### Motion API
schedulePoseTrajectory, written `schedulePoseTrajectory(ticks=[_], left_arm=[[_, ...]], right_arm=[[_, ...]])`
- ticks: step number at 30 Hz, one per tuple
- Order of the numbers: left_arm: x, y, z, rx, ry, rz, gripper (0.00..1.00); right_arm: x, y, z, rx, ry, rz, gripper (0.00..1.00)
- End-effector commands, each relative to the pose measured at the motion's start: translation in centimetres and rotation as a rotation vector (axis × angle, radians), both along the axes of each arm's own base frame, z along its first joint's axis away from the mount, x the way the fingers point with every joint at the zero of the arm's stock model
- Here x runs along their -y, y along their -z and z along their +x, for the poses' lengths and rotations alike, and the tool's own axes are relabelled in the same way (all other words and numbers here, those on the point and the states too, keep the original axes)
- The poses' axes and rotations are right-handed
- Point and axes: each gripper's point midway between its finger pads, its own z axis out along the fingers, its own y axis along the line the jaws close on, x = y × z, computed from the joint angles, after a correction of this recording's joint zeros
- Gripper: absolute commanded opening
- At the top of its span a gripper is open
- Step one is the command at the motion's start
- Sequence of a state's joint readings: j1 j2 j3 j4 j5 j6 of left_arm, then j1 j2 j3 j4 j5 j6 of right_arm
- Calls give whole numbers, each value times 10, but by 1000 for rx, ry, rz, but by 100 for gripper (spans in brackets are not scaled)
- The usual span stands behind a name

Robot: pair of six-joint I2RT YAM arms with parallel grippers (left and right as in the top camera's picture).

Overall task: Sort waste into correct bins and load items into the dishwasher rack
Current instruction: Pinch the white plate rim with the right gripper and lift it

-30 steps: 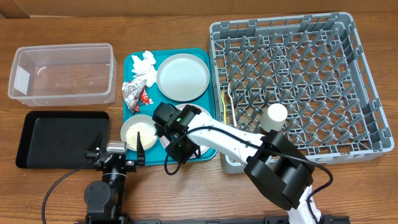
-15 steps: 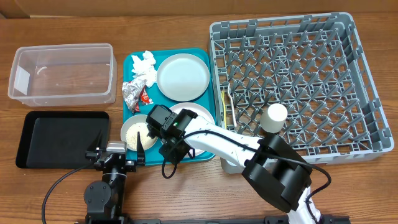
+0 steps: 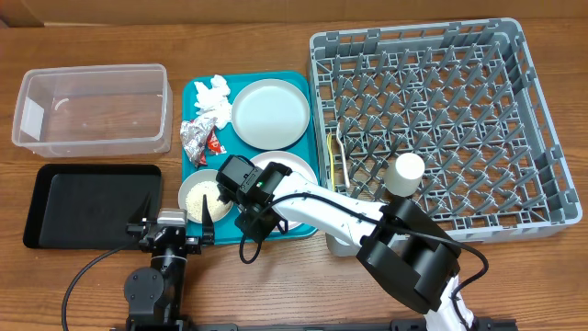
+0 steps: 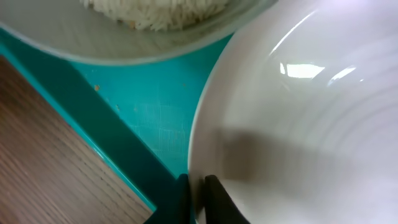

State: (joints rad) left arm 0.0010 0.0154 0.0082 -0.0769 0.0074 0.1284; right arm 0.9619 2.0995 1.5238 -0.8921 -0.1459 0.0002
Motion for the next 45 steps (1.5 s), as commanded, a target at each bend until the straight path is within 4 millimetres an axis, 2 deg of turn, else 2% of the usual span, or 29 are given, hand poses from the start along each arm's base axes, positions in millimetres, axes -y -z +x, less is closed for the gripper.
schedulePoseTrajectory(ticks=[1, 5, 8, 11, 20, 27, 38, 45], left_arm=[[-2, 1, 0, 0, -11, -17, 100], [-2, 1, 0, 0, -11, -17, 100], [-2, 1, 0, 0, -11, -17, 100], [-2, 1, 0, 0, -11, -17, 100], [-2, 1, 0, 0, -11, -17, 100], [-2, 1, 0, 0, -11, -17, 100], [-2, 1, 0, 0, -11, -17, 100], [-2, 1, 0, 0, -11, -17, 100]], right_arm=[[3, 5, 1, 8, 2, -15, 4], [9, 5, 3, 22, 16, -46, 4], [15, -2, 8, 43, 34, -84, 4], [13, -10, 10, 49, 35, -79, 4], [5, -11, 11, 46, 35, -41, 4], [7, -15, 9, 39, 36, -53, 4], [0, -72, 13, 67, 40, -3, 4], [-4, -102, 16, 96, 59, 46, 4]])
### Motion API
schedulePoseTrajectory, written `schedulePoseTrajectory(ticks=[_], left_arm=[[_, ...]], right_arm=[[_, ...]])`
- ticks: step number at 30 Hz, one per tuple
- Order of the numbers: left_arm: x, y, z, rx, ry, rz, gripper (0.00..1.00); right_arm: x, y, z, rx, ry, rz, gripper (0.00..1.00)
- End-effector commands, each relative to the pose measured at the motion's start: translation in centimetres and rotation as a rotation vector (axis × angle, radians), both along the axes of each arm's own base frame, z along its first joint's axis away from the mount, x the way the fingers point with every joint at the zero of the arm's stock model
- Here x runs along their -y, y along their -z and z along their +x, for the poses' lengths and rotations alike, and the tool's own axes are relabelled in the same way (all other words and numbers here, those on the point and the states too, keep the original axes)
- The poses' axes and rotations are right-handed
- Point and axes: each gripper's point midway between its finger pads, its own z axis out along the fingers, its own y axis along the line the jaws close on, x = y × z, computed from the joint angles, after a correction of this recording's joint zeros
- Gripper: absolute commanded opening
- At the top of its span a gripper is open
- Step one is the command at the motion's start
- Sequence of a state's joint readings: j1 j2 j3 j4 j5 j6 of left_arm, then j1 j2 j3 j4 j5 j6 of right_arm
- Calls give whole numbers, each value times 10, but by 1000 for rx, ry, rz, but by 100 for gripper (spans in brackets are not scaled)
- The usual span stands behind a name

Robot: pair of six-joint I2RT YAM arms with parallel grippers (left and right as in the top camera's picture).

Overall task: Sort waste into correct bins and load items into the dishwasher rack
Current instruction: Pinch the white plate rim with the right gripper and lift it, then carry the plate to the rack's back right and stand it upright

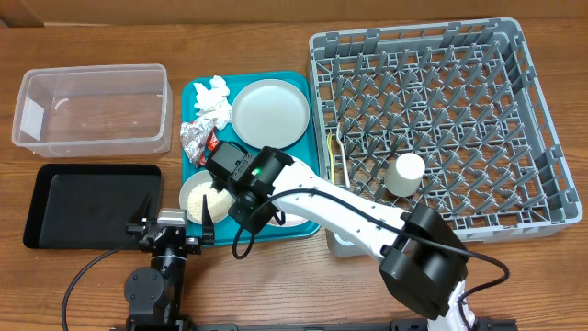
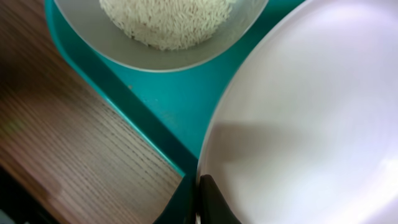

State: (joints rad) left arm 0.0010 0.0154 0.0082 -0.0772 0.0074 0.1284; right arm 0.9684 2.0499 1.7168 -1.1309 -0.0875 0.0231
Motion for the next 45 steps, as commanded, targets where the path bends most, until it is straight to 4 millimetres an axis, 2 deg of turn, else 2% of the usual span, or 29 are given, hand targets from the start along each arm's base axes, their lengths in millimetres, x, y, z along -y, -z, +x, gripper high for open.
schedulePoseTrajectory(ticks=[1, 11, 18, 23, 29, 33, 37, 45], left_arm=[[-2, 1, 0, 0, -11, -17, 100], [-2, 1, 0, 0, -11, -17, 100], [-2, 1, 0, 0, -11, -17, 100], [-2, 1, 0, 0, -11, -17, 100], [-2, 1, 0, 0, -11, -17, 100], [-2, 1, 0, 0, -11, -17, 100], [-2, 1, 0, 0, -11, -17, 100], [-2, 1, 0, 0, -10, -17, 100]], right_arm=[[-8, -45, 10, 61, 33, 90, 4], [-15, -89, 15, 121, 37, 177, 4], [-12, -117, 27, 197, 62, 210, 4], [-8, -151, 38, 232, 86, 264, 4], [0, -203, 53, 298, 113, 347, 4], [20, -233, 73, 334, 173, 385, 4], [43, -253, 89, 295, 202, 456, 4], [114, -268, 132, 192, 275, 607, 4]])
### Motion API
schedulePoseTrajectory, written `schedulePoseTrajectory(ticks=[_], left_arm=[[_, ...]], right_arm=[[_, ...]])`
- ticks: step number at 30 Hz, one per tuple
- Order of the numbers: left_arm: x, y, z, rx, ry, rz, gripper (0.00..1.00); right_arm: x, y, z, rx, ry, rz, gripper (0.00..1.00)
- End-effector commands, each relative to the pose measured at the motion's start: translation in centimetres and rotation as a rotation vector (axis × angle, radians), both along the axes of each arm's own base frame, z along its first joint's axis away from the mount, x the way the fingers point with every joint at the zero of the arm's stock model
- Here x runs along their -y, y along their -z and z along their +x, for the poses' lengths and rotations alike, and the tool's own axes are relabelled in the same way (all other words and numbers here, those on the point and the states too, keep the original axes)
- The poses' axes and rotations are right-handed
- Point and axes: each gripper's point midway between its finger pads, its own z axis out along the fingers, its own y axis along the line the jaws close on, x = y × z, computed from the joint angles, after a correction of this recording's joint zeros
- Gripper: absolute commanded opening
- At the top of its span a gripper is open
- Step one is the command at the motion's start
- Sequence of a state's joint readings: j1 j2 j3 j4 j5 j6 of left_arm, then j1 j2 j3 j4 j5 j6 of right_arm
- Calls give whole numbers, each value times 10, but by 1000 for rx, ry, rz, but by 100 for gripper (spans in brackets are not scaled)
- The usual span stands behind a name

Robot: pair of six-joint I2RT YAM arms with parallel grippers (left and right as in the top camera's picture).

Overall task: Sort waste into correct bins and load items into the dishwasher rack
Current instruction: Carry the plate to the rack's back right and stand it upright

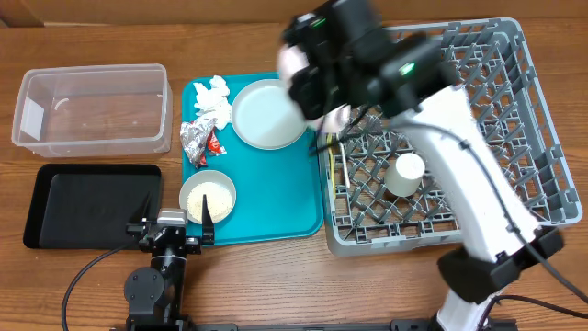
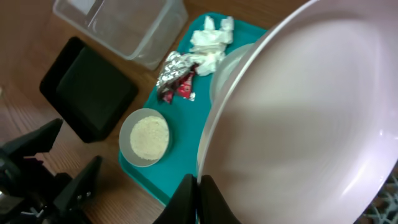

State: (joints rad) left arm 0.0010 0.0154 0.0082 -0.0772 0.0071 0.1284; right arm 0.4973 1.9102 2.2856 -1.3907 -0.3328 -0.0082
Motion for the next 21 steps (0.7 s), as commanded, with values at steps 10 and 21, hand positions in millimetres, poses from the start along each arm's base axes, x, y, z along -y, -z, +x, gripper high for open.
schedulePoseTrajectory(ticks=[10, 21], left_arm=[[-2, 1, 0, 0, -10, -17, 100], [-2, 1, 0, 0, -10, -17, 100]], right_arm=[[119, -28, 20, 74, -54, 103, 4], [184, -45, 34, 143, 0, 236, 4]])
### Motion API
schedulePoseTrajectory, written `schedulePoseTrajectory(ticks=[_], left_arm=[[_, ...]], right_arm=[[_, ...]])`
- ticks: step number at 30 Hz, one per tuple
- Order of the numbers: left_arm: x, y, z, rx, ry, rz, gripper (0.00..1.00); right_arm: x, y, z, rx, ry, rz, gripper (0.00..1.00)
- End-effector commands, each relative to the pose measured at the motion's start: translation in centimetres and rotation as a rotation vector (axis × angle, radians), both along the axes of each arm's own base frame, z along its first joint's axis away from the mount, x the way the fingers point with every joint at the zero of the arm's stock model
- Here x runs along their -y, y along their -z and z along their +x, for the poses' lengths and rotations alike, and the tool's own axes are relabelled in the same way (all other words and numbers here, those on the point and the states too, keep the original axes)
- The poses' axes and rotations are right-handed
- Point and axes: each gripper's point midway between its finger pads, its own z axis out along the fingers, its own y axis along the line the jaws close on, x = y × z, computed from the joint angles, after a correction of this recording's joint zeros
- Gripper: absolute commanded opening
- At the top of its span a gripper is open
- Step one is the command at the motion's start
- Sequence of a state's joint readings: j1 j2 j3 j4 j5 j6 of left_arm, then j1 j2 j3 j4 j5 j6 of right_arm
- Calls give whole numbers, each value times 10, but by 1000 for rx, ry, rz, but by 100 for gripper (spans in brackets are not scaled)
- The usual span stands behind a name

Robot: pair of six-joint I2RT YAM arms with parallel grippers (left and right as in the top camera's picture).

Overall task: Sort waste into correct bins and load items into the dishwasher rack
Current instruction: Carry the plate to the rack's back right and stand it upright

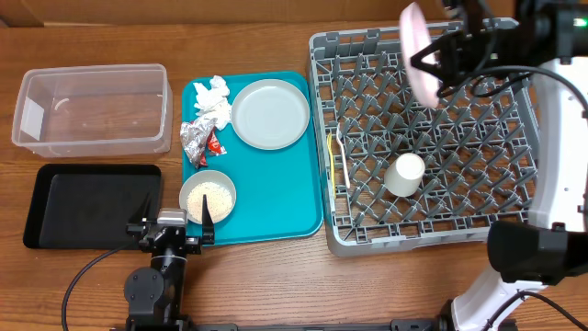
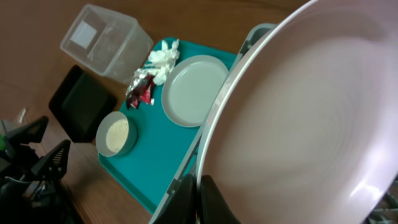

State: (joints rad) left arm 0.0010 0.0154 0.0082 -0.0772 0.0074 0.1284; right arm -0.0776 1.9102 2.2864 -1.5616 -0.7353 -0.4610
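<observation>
My right gripper [image 2: 199, 202] is shut on the rim of a white plate [image 2: 298, 118], held on edge high over the back of the grey dishwasher rack [image 1: 542, 225]; from overhead the plate [image 1: 415, 53] shows pinkish and tilted. In the rack stand a white cup [image 1: 404, 173] and a yellow utensil [image 1: 334, 147]. The teal tray [image 1: 276, 198] holds a pale green plate [image 1: 269, 112], a bowl of rice [image 1: 207, 195], crumpled white tissue [image 1: 212, 97] and a foil wrapper [image 1: 196, 140]. My left gripper [image 1: 172, 222] rests at the front edge, its jaws hidden from above.
A clear plastic bin [image 1: 92, 108] sits at the back left and a black tray [image 1: 90, 204] lies in front of it. The rack fills the right half of the table, close beside the teal tray.
My right gripper has carried the white plate from above the tray's right edge to over the back of the rack. The left arm has not moved.
First my right gripper was closing on the white plate's rim on the tray beside the rice bowl. Then it gripped the rim there. Later it held the plate up over the tray's back right, and now over the rack.
</observation>
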Motion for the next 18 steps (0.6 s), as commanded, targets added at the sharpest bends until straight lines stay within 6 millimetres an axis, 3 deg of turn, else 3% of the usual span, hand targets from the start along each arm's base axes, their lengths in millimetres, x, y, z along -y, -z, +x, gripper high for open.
schedulePoseTrajectory(ticks=[1, 18], left_arm=[[-2, 1, 0, 0, -11, -17, 100], [-2, 1, 0, 0, -11, -17, 100]], right_arm=[[6, -32, -5, 103, -30, 84, 4], [21, 40, 23, -69, -42, 75, 4]])
